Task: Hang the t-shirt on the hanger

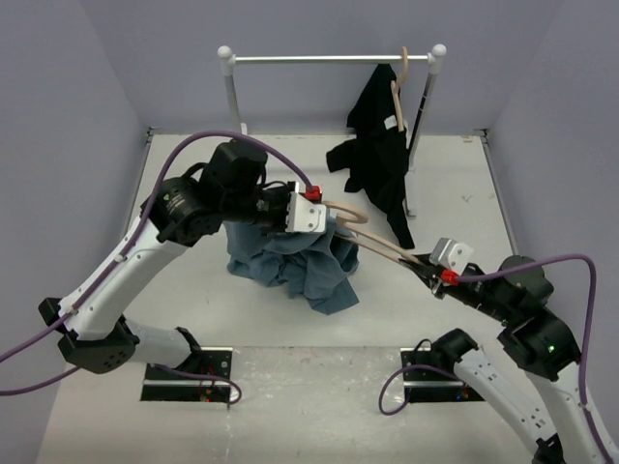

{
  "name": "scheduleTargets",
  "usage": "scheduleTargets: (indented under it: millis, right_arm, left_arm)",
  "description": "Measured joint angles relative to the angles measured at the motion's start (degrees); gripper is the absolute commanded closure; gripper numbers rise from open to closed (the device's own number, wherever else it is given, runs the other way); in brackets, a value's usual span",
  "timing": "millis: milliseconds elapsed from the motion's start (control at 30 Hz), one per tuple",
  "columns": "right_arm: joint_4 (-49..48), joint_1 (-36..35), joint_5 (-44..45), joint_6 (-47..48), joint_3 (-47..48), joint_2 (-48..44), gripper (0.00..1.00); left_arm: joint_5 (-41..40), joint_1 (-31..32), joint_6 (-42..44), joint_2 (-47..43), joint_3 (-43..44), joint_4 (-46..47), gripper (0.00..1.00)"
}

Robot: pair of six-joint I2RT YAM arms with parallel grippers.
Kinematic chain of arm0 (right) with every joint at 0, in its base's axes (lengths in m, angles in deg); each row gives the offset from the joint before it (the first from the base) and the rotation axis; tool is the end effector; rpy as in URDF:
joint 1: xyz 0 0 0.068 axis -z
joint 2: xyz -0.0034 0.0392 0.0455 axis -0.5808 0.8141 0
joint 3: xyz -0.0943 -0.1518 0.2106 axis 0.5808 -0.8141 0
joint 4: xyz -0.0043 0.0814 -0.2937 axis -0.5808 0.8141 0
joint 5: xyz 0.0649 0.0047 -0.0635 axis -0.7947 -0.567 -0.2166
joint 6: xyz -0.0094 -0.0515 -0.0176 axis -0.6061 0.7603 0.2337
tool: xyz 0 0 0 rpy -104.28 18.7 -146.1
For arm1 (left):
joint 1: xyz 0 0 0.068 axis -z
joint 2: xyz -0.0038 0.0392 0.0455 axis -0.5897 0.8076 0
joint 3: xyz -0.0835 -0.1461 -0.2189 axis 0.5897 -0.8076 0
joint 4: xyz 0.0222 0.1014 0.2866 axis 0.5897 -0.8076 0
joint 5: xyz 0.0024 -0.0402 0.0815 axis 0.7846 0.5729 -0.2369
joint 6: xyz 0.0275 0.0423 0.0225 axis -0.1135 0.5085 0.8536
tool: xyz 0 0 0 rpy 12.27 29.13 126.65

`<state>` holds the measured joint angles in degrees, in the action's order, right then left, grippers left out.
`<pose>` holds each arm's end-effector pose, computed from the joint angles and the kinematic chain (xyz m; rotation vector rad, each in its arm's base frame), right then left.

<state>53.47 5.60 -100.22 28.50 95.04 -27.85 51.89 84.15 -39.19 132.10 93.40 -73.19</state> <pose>0.0841 0.0661 0.4037 -1.0235 1.3832 0.4596 0.1821 -0.2245 0.4861 1.7217 1.3265 -0.4795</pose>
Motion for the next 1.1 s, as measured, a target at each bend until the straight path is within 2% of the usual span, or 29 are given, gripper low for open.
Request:
scheduleTargets:
  millis: [100,133,200,233,267,300,400,533,633,700,800,1100]
  right_arm:
    - [-0.36,-0.07,-0.05,0.49,-0.02,0.24,1.00]
    - [-0.80,-0.08,-0.10,0.45,-0.07,0.26,0.92]
    - [-2.42,-0.14,-0.11,-0.17,-0.68,0.27,0.63]
    - [-3.95,-0.20,0.22,-1.47,-1.24,0.22,0.39]
    - [-6.35,-0.20,1.05,-3.42,-1.91,0.12,0.03]
    - [-8.36,-0.20,1.70,-4.79,-2.33,0.12,0.01]
    - [-13.04,-0.54,12.02,-12.95,-4.19,-2.25,0.01]
    - [-14.49,-0.57,28.67,-24.72,-4.94,-7.33,0.01]
    - [-14.46,-0.56,36.57,-35.24,-4.98,-10.74,0.01]
    - [-14.84,-0.57,36.91,-41.96,-5.60,-11.30,0.01]
    - [-17.82,-0.56,32.74,-50.50,-8.85,-8.21,0.02]
    - [-37.16,-0.57,17.17,-67.16,-18.57,16.60,0.24]
  left_arm:
    - [0.74,-0.02,-0.06,-0.60,-0.36,-0.43,1.00]
    - [1.21,-0.05,-0.09,-1.14,-0.86,-0.34,1.00]
    - [1.83,-0.14,-0.72,-2.59,-2.16,0.17,1.00]
    - [1.86,-0.19,-1.47,-3.51,-3.11,0.74,1.00]
    - [1.78,-0.27,-2.88,-4.48,-4.36,1.40,1.00]
    - [1.76,-0.27,-4.23,-5.34,-5.57,2.06,1.00]
    - [-2.07,-0.21,-9.62,-8.64,-11.49,7.15,1.00]
    - [-9.33,-0.33,-16.47,-12.52,-18.37,13.29,1.00]
    - [-13.78,-0.38,-21.58,-15.81,-21.04,16.38,1.00]
    - [-15.11,-0.38,-24.21,-17.56,-21.00,17.66,1.00]
    - [-15.41,-0.38,-27.12,-18.92,-19.59,18.04,1.00]
    - [-14.28,-0.38,-33.16,-17.47,-17.80,17.60,1.00]
